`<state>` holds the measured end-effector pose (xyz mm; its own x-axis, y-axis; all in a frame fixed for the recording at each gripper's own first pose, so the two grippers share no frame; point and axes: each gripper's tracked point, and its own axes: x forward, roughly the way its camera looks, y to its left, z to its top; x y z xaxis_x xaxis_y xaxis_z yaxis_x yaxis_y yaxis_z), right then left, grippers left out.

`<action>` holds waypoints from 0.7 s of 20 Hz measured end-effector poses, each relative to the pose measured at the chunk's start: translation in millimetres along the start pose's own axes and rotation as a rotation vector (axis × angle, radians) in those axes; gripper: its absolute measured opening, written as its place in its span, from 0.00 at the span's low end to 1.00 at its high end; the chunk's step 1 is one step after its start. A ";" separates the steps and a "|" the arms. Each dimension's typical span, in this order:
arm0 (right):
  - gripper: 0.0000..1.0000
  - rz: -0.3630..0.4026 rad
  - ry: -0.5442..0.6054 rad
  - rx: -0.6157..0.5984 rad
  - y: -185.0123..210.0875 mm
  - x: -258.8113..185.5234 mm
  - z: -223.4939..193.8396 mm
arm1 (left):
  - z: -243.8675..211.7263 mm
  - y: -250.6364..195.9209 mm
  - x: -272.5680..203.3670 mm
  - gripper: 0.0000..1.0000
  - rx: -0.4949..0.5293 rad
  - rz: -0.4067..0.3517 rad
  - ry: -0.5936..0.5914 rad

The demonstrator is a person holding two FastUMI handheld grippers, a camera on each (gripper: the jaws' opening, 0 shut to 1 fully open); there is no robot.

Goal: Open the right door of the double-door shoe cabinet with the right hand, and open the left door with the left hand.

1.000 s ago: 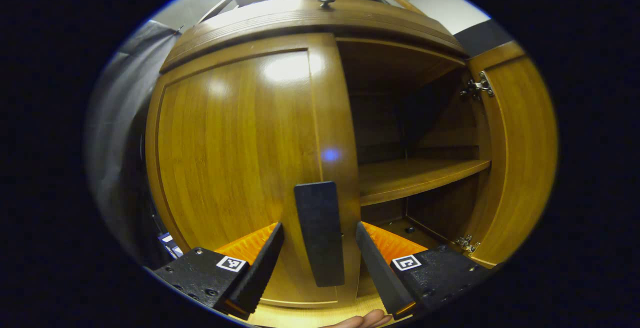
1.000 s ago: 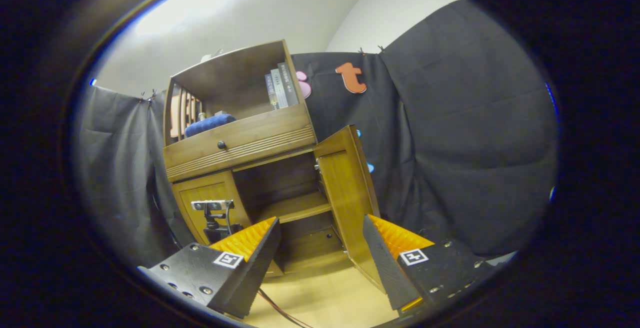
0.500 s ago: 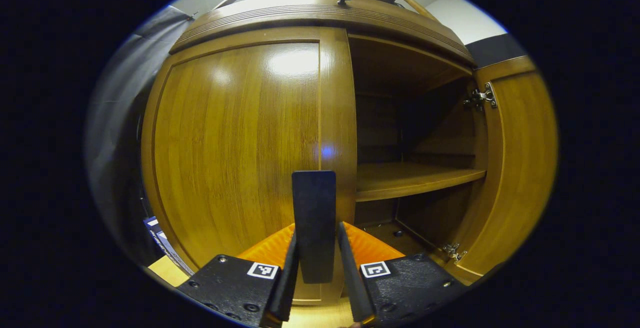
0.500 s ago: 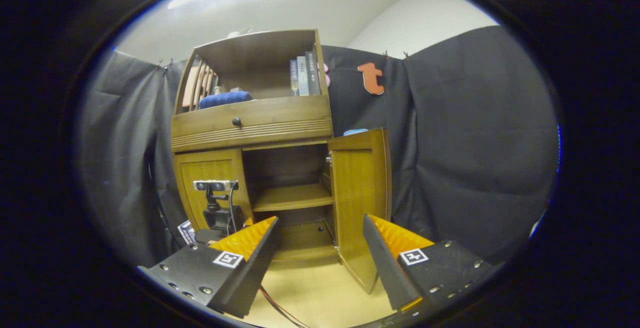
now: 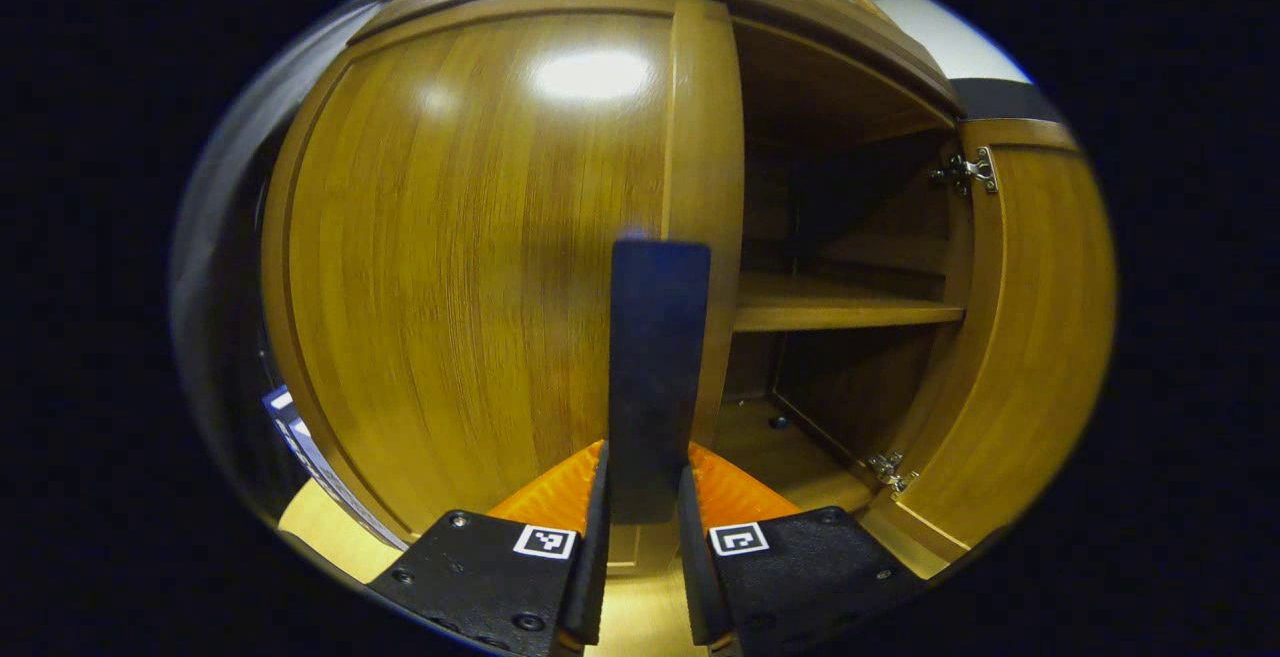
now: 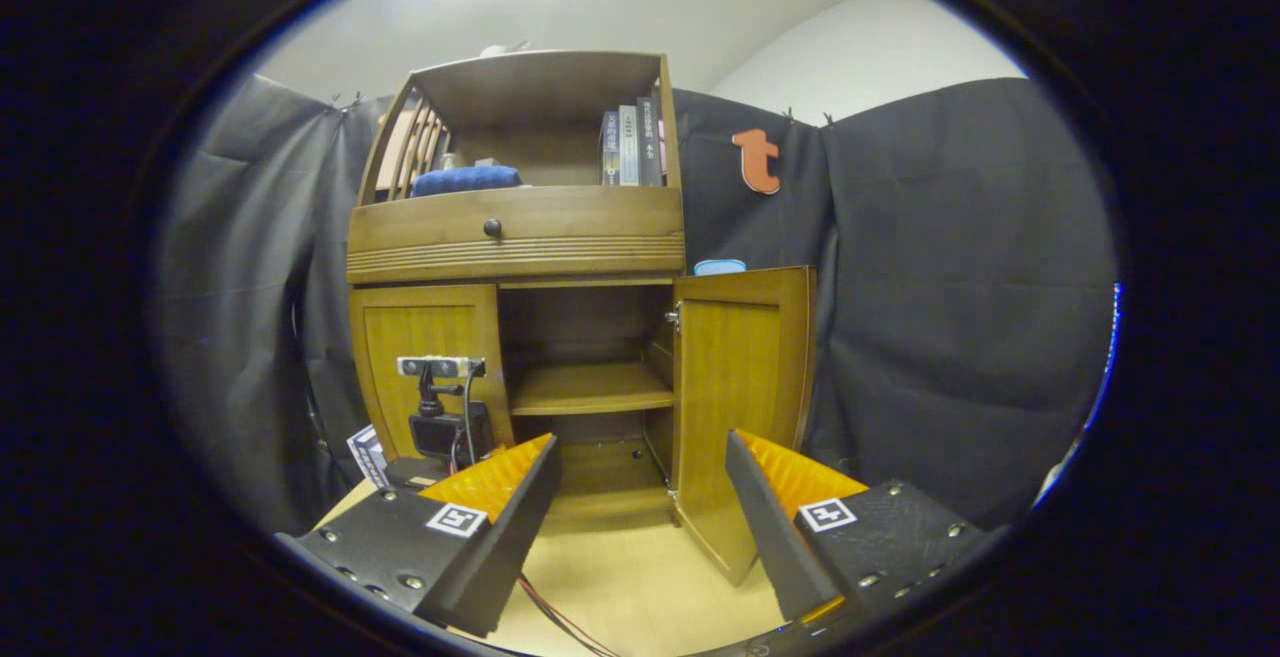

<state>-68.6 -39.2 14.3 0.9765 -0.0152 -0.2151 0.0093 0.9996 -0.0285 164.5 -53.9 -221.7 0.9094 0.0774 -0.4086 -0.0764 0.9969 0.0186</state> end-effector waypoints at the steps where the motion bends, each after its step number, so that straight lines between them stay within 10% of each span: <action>1: 0.96 0.001 -0.002 -0.003 1.3 -1.0 1.6 | 5.3 -1.5 1.7 0.35 0.011 -0.003 -0.032; 14: 0.98 0.045 -0.011 -0.033 19.1 -10.0 -2.4 | 2.8 -3.7 -41.1 0.29 0.062 -0.124 -0.121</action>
<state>-78.8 -20.0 13.5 0.9781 0.0304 -0.2058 -0.0417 0.9978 -0.0511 128.5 -60.7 -202.4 0.9533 -0.0489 -0.2981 0.0615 0.9976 0.0330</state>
